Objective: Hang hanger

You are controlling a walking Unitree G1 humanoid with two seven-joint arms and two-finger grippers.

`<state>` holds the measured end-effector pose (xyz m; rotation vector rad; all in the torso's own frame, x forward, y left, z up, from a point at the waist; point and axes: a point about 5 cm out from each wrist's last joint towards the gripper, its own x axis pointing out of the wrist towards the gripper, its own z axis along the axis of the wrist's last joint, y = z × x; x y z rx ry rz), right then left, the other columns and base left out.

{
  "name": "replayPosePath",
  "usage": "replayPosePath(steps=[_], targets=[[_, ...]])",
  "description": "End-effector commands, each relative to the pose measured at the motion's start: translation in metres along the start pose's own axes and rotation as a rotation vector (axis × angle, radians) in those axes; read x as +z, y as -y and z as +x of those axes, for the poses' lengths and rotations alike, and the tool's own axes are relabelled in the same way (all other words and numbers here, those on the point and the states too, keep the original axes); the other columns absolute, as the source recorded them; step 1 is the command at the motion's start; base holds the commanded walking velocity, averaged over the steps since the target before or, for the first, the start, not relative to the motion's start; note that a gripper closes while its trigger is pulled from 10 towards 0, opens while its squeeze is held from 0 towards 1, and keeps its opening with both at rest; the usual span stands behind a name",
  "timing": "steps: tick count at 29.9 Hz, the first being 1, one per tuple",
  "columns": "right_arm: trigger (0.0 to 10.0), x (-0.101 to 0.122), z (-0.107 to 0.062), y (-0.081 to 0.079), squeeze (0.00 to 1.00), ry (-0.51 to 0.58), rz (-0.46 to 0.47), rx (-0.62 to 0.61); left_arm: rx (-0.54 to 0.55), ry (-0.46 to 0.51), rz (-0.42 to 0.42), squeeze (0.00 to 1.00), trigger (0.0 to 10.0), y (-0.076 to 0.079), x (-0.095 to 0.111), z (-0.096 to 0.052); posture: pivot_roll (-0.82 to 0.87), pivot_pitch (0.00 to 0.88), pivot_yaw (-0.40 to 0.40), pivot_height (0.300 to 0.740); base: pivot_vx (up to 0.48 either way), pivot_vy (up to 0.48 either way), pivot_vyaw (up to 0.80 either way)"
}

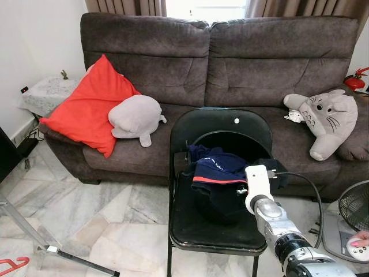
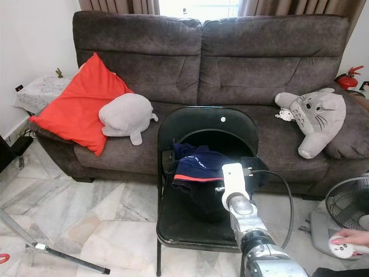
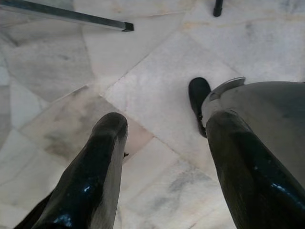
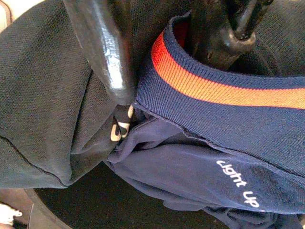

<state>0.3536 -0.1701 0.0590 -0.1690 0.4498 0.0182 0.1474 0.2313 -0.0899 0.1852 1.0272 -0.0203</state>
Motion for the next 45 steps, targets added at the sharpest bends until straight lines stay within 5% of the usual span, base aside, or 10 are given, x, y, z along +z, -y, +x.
replayPosePath(steps=[1,3,6,8,9,14,16,17,32,45], targets=[[0.0,-0.002,0.0,-0.003,0.0,-0.019,0.02,0.007,0.003,-0.007,0.011,0.0,10.0,-0.004,-0.005,-0.002,0.1,0.0,0.064,0.74,0.0,0.0,0.0],[10.0,-0.003,0.0,-0.004,0.0,-0.025,0.017,0.008,0.006,-0.007,0.014,0.0,10.0,-0.009,-0.006,-0.003,0.1,0.0,0.067,0.74,0.0,0.0,0.0],[10.0,-0.004,0.0,-0.003,0.0,-0.029,0.016,0.005,0.01,-0.009,0.015,0.0,10.0,-0.015,-0.006,-0.004,0.1,0.0,0.066,0.74,0.0,0.0,0.0],[6.9,-0.004,0.0,-0.003,0.0,-0.03,0.018,0.004,0.014,-0.01,0.015,0.0,10.0,-0.02,-0.007,-0.005,0.1,0.0,0.065,0.74,0.0,0.0,0.0],[0.0,-0.004,0.0,-0.003,0.0,-0.03,0.02,0.004,0.014,-0.011,0.014,0.0,10.0,-0.022,-0.007,-0.005,0.1,0.0,0.064,0.74,0.0,0.0,0.0],[3.0,-0.006,0.0,-0.003,0.0,-0.038,0.018,0.002,0.014,-0.008,0.012,0.0,10.0,-0.025,-0.006,-0.006,0.1,0.0,0.063,0.74,0.0,0.0,0.0],[2.8,-0.006,0.0,-0.002,0.0,-0.041,0.018,-0.001,0.011,-0.008,0.012,0.0,10.0,-0.023,-0.005,-0.005,0.1,0.0,0.063,0.74,0.0,0.0,0.0],[0.0,-0.006,0.0,-0.002,0.0,-0.04,0.019,-0.001,0.01,-0.007,0.012,0.0,10.0,-0.023,-0.005,-0.005,0.1,0.0,0.063,0.74,0.0,0.0,0.0],[0.0,0.047,-0.002,0.001,0.0,0.293,0.033,-0.044,0.044,-0.048,-0.01,0.0,10.0,-0.047,-0.027,-0.016,0.09,0.0,0.053,0.74,0.0,0.0,0.0],[0.0,0.041,-0.014,-0.005,0.0,0.372,0.031,-0.021,0.003,-0.027,0.001,0.0,10.0,-0.007,0.0,0.0,0.06,0.0,0.056,0.74,0.0,0.0,0.0]])
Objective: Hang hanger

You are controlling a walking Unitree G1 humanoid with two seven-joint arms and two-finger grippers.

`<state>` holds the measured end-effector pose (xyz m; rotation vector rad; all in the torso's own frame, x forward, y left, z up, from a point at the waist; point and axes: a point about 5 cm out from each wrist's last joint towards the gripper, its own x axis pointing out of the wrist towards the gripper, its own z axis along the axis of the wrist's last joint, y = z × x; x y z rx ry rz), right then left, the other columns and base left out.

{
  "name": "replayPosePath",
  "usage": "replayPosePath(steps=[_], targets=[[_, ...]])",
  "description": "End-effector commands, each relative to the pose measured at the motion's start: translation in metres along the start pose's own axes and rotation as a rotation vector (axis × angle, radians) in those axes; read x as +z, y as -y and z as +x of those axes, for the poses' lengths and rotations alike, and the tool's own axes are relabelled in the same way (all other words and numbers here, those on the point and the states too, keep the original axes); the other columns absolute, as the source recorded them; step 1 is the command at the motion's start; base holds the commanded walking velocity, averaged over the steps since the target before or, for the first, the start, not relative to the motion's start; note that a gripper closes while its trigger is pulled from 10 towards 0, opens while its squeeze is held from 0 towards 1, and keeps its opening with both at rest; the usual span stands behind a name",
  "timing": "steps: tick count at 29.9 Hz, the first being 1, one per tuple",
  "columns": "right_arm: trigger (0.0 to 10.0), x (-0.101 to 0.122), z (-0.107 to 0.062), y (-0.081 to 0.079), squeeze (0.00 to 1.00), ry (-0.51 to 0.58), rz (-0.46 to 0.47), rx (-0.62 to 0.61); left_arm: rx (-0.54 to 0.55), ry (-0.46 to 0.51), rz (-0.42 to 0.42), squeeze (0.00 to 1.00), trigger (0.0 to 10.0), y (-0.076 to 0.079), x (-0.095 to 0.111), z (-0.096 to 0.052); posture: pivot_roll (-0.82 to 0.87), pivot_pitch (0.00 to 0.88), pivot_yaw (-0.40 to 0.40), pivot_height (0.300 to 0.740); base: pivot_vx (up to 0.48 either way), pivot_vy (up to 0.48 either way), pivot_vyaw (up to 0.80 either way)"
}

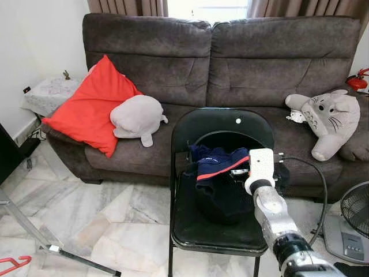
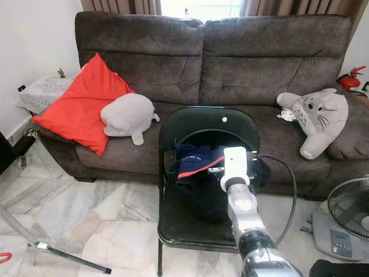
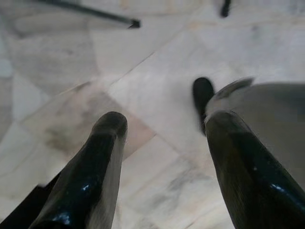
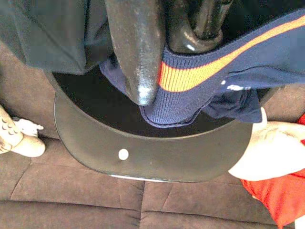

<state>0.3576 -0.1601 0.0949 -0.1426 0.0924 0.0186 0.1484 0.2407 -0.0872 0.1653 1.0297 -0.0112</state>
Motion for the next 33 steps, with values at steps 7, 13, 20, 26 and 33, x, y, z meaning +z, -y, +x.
replayPosePath(steps=[7,13,20,26,33], targets=[[0.0,0.03,-0.006,0.004,0.0,0.118,0.018,-0.031,-0.01,-0.002,0.031,0.0,10.0,0.022,0.017,0.007,0.04,0.0,0.054,0.74,0.0,0.0,0.0],[0.0,0.048,-0.016,-0.003,0.0,0.173,0.016,-0.009,-0.012,0.002,0.03,0.0,10.0,0.025,0.019,0.008,0.04,0.0,0.051,0.74,0.0,0.0,0.0],[0.0,0.082,-0.033,-0.017,0.0,0.251,0.033,0.062,0.0,-0.009,0.025,0.0,10.0,0.01,0.008,0.004,0.03,0.0,0.049,0.74,0.0,0.0,0.0],[0.0,0.063,-0.038,-0.017,0.0,0.152,0.062,0.058,-0.012,0.006,0.025,0.0,10.0,0.02,0.016,0.006,0.03,0.0,0.045,0.74,0.0,0.0,0.0],[9.8,-0.011,-0.049,0.002,0.0,-0.172,0.186,-0.056,-0.022,0.017,0.022,0.0,10.0,0.033,0.021,0.008,0.03,0.0,0.039,0.74,0.0,0.0,0.0]])
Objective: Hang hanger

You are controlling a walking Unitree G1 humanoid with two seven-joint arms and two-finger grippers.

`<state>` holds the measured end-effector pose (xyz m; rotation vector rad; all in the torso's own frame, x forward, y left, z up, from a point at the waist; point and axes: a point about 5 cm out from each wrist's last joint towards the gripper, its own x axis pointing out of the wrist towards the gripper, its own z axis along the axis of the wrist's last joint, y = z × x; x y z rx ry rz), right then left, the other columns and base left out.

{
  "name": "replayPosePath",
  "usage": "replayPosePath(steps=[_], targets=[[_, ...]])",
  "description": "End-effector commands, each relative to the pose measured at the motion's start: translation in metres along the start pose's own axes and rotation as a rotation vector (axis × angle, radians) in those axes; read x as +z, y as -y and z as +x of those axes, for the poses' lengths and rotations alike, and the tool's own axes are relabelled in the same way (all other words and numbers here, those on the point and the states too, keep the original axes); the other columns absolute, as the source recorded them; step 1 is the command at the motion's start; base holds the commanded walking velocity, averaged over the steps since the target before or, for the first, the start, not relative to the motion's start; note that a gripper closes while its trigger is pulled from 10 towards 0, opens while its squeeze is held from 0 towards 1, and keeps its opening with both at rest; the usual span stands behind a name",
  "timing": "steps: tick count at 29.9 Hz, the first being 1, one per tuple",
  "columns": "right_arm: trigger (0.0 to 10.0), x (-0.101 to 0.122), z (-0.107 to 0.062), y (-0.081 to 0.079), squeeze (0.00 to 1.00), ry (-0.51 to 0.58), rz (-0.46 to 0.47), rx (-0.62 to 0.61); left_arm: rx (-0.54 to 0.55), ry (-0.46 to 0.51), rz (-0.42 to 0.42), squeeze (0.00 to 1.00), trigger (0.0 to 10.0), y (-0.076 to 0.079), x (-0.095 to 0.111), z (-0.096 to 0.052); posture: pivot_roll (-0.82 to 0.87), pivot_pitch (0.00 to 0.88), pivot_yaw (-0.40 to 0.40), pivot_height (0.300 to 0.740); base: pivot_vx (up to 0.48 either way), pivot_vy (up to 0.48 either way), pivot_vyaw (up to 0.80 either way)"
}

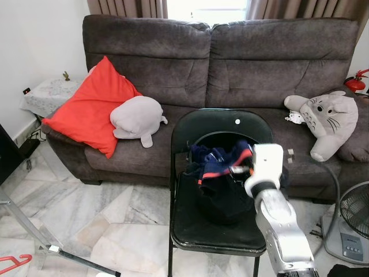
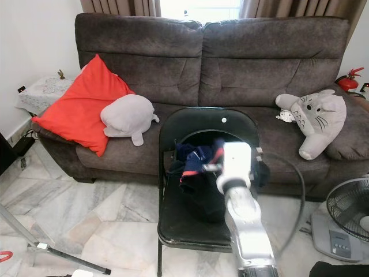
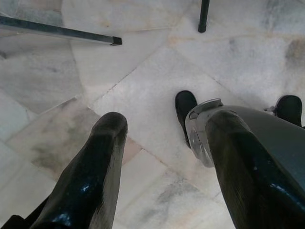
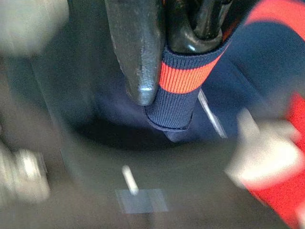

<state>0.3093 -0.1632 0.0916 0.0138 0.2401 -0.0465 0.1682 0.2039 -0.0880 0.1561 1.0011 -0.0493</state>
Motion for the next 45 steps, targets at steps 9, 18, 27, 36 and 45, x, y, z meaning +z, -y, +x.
replayPosePath(steps=[9,18,27,36,45], targets=[[10.0,-0.008,-0.001,-0.006,0.0,-0.041,-0.038,0.007,0.009,-0.016,0.008,0.0,10.0,0.003,0.0,0.001,0.03,0.0,0.036,0.74,0.0,0.0,0.0],[10.0,-0.038,-0.005,0.004,0.38,-0.16,-0.044,-0.035,0.004,-0.014,0.019,0.0,10.0,0.011,0.006,0.003,0.03,0.0,0.039,0.74,0.0,0.0,0.0],[10.0,-0.038,-0.002,0.009,0.0,-0.156,-0.052,-0.051,0.004,-0.023,0.025,0.0,10.0,0.01,-0.001,0.001,0.03,0.0,0.044,0.74,0.0,0.0,0.0],[10.0,-0.038,0.003,0.015,0.61,-0.157,-0.071,-0.066,0.028,-0.043,0.019,0.0,10.0,-0.015,-0.023,-0.007,0.04,0.0,0.043,0.74,0.0,0.0,0.0],[10.0,-0.034,0.01,0.022,0.0,-0.138,-0.096,-0.078,0.032,-0.048,0.017,0.0,10.0,-0.02,-0.026,-0.009,0.05,0.0,0.044,0.74,0.0,0.0,0.0]])
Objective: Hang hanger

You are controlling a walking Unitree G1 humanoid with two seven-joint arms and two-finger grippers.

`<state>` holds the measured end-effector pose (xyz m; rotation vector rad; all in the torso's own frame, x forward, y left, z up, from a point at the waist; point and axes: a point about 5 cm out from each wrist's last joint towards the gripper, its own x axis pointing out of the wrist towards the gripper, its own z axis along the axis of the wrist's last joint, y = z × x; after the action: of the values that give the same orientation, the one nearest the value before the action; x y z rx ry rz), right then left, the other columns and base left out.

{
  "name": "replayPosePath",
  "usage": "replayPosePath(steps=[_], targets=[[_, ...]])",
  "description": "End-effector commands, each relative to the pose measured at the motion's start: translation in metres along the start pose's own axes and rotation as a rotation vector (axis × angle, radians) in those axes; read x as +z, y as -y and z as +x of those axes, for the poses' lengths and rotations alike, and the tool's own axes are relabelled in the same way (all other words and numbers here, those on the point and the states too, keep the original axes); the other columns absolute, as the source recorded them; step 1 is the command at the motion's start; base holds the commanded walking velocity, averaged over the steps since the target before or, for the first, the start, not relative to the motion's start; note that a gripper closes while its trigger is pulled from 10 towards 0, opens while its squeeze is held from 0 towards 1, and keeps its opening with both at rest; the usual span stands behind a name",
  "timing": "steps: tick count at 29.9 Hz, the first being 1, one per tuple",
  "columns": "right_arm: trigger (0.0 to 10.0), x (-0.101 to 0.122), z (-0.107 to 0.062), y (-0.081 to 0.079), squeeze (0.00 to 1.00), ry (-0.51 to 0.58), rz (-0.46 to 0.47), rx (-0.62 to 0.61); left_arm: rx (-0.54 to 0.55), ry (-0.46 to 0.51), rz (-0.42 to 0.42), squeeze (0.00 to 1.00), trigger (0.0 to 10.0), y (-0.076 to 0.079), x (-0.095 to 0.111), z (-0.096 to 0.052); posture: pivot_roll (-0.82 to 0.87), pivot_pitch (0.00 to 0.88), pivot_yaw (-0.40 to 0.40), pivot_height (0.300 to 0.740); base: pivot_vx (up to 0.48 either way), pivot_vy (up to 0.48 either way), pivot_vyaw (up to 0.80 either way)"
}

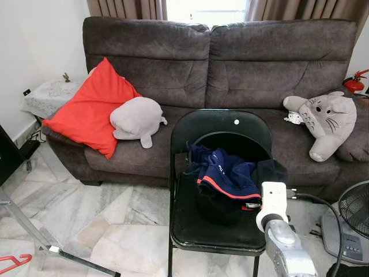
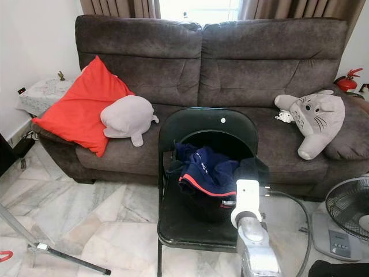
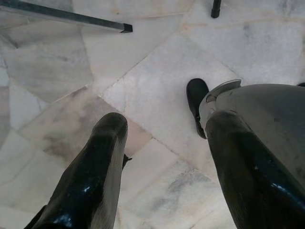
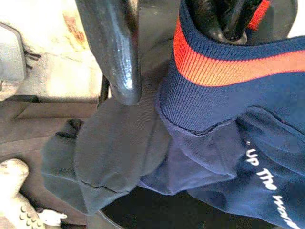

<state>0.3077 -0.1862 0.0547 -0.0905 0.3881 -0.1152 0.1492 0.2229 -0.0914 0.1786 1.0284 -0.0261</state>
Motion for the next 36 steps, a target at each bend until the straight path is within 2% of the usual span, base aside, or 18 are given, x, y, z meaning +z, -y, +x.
replayPosePath(steps=[1,15,16,17,36], targets=[[10.0,0.003,0.002,-0.001,0.0,0.008,0.001,0.005,0.004,-0.019,0.009,0.0,10.0,-0.004,-0.006,-0.002,0.05,0.0,0.045,0.74,0.0,0.0,0.0],[10.0,0.004,0.011,-0.002,0.0,0.003,-0.038,0.045,0.004,-0.015,0.011,0.0,10.0,-0.006,-0.005,-0.002,0.05,0.0,0.051,0.74,0.0,0.0,0.0],[3.5,0.004,0.011,-0.003,0.0,0.007,-0.038,0.049,0.004,-0.016,0.011,0.0,10.0,-0.007,-0.005,-0.002,0.05,0.0,0.051,0.74,0.0,0.0,0.0],[0.0,0.005,0.011,-0.003,0.0,0.01,-0.04,0.053,0.004,-0.016,0.011,0.0,10.0,-0.007,-0.005,-0.002,0.05,0.0,0.051,0.74,0.0,0.0,0.0],[0.0,0.002,0.012,-0.006,0.0,0.01,-0.1,0.069,0.0,-0.014,0.012,0.0,10.0,-0.005,-0.003,-0.001,0.05,0.0,0.052,0.74,0.0,0.0,0.0]])
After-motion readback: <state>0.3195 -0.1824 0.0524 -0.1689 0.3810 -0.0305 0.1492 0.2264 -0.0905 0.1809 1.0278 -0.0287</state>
